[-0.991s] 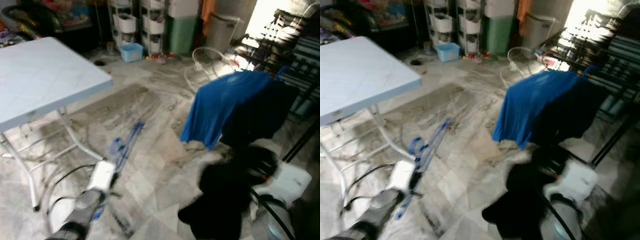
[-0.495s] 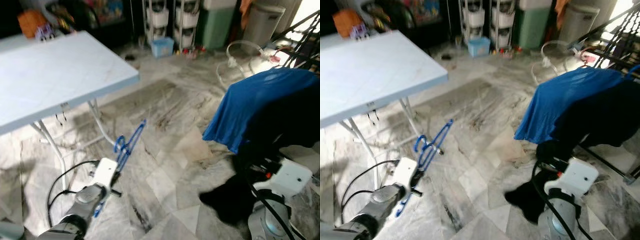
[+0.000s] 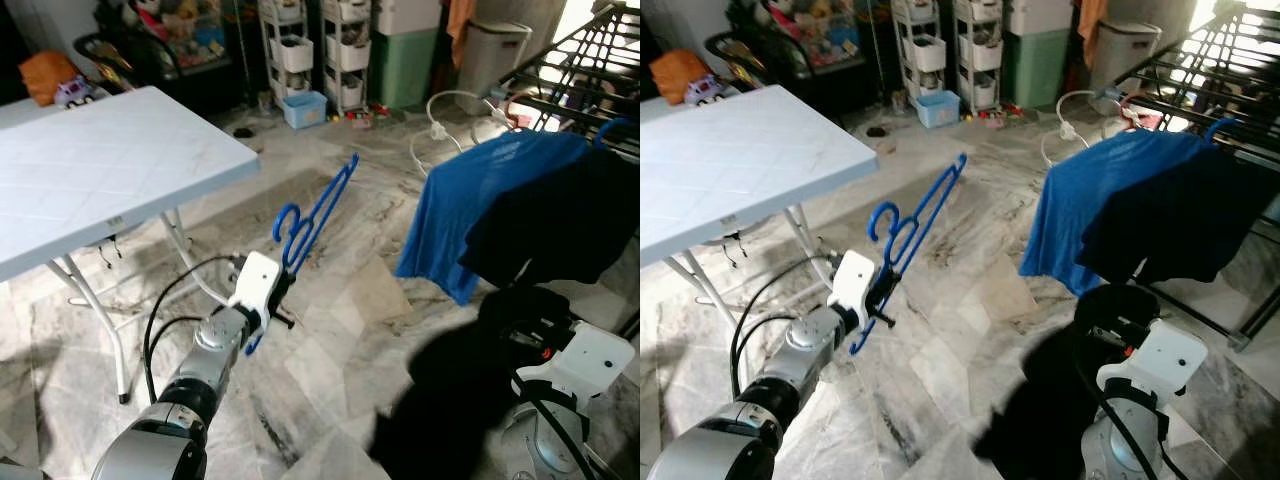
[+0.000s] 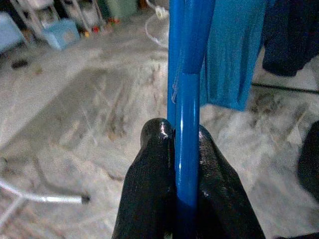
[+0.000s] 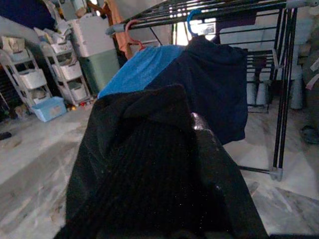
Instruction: Hang hanger
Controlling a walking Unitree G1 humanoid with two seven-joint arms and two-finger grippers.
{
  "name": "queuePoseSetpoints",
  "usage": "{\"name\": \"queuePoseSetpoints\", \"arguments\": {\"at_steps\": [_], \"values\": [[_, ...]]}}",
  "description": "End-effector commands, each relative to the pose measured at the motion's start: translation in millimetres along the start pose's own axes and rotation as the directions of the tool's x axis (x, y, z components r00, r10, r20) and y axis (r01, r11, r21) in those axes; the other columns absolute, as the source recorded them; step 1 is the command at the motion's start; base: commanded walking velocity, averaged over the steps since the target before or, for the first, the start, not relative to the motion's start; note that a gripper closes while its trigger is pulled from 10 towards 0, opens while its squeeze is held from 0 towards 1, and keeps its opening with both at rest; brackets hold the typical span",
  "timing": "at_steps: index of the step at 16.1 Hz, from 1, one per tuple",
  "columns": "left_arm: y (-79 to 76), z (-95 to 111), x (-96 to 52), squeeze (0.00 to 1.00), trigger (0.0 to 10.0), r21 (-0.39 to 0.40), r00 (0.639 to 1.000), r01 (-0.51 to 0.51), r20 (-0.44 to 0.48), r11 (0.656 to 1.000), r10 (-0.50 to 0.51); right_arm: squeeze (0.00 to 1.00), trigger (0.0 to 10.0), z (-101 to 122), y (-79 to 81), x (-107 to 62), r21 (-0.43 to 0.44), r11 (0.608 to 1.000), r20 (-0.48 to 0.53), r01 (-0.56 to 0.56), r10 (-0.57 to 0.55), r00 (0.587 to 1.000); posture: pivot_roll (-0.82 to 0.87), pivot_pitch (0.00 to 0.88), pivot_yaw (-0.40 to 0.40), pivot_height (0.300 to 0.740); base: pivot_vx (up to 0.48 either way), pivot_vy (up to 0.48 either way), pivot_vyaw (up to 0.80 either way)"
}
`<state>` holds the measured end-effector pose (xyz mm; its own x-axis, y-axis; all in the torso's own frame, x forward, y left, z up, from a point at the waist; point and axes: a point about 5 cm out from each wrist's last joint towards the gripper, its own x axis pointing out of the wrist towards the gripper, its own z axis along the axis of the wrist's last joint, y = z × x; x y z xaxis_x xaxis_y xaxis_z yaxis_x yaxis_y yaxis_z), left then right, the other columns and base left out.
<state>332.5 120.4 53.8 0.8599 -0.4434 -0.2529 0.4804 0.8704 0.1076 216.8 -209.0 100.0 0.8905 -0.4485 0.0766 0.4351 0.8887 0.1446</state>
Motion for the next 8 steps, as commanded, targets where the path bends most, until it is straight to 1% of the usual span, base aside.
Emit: {"name": "queuePoseSetpoints", "arguments": {"at_steps": [1,5,7,8], "values": [[4.5,-2.2,-1.9,0.00,10.0,-0.002,1.000,-0.012,-0.014,1.000,0.012,0.00,0.0,2.0,5.9,-0.8,0.016,1.000,0.019,-0.014,0.013,1.000,0.05,0.000,0.040,0.740,0.000,0.000,0.00],[0.1,-5.2,-2.7,0.00,10.0,-0.031,1.000,-0.027,-0.017,0.999,0.026,0.00,0.0,1.5,2.9,-1.5,-0.005,1.000,0.011,-0.022,0.022,1.000,0.04,0.000,0.018,0.740,0.000,0.000,0.00],[5.8,-8.1,-5.7,0.00,10.0,-0.063,0.996,-0.085,-0.018,0.994,0.084,0.00,0.0,3.6,2.9,-0.4,-0.022,0.999,0.017,-0.042,0.042,0.999,0.05,0.000,0.005,0.740,0.000,0.000,0.00],[7.1,-8.9,-6.3,0.00,10.0,-0.068,0.995,-0.094,-0.022,0.993,0.093,0.00,0.0,3.8,3.1,-0.2,-0.024,0.999,0.018,-0.044,0.044,0.999,0.05,0.000,0.004,0.740,0.251,0.000,0.00]]}}
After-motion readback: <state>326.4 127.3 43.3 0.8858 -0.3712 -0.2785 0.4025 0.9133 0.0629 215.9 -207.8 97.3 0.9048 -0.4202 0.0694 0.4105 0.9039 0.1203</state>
